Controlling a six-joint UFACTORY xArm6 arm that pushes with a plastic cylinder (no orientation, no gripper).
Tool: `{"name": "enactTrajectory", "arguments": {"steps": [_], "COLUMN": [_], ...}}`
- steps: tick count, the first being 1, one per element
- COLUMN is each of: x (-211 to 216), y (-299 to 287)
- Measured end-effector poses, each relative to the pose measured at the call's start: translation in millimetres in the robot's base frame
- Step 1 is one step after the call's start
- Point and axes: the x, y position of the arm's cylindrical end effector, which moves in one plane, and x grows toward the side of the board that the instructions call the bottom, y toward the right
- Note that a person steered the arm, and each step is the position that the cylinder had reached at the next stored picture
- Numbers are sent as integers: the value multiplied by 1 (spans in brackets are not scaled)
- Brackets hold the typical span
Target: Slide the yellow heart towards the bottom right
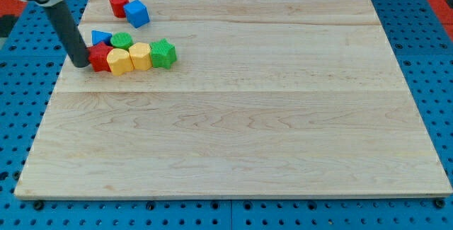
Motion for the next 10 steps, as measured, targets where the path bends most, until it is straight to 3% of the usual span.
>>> {"name": "enactTrajectory", "arguments": {"steps": [3, 4, 5, 6, 7, 8, 9, 10], "x": [12, 51, 59, 76, 47, 66, 108, 77], "y": [110, 135, 69, 135, 222, 316, 338, 250]}}
